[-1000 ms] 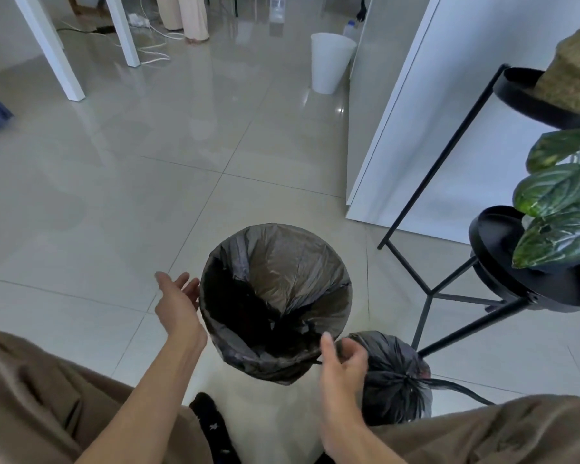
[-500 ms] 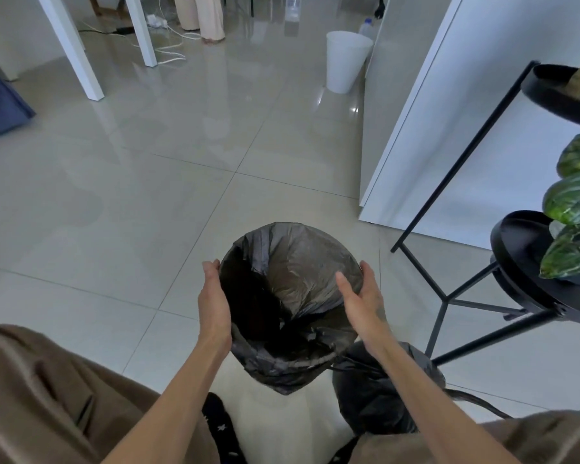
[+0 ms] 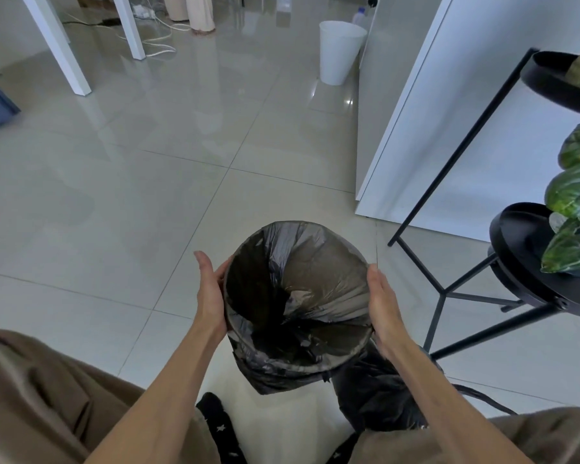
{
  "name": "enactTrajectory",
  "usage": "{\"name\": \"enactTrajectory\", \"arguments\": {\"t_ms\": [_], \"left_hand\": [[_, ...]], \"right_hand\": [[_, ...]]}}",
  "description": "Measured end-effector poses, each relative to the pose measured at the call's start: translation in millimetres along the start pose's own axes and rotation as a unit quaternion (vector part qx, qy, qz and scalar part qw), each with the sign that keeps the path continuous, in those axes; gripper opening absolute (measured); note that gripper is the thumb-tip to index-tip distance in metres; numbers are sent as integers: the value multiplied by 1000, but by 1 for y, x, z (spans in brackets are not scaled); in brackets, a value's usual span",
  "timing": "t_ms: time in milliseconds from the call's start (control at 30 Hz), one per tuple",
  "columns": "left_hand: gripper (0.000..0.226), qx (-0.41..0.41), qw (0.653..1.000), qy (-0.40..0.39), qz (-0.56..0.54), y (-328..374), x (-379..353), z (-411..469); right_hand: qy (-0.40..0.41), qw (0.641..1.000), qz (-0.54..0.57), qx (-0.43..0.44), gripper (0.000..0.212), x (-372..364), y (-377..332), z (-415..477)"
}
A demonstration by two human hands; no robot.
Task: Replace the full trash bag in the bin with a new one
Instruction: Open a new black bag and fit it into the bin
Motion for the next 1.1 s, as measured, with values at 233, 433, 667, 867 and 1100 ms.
{"name": "enactTrajectory", "arguments": {"t_ms": [233,433,667,867,1100], "left_hand": [[83,29,995,-21,-89,-16,-6,19],[88,52,991,-40,-114,-29,-8,30],[90,35,999,9,-23,-16,5,29],[75,-47,991,86,90,28,32,21],[58,-98,967,27,235,29,-15,3]], "right_hand": [[-62,974,207,-65,76,-18,36,-6],[-62,962,258,-71,100,-21,53,-7],[-84,961,253,-72,90,-15,47,-8],[177,962,-155,138,53,31,-46,-21],[-353,670,-642,121,43,-153,-9,-25]]}}
Point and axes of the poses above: each hand's wrist, its own z-axis towards the middle knuckle, its own x-axis out of the back of the hand, y = z × x, the point moved 10 cm from there along z, towards the middle knuckle, and after that the axes turned 9 degrees about -y, right-handed, at the moved point
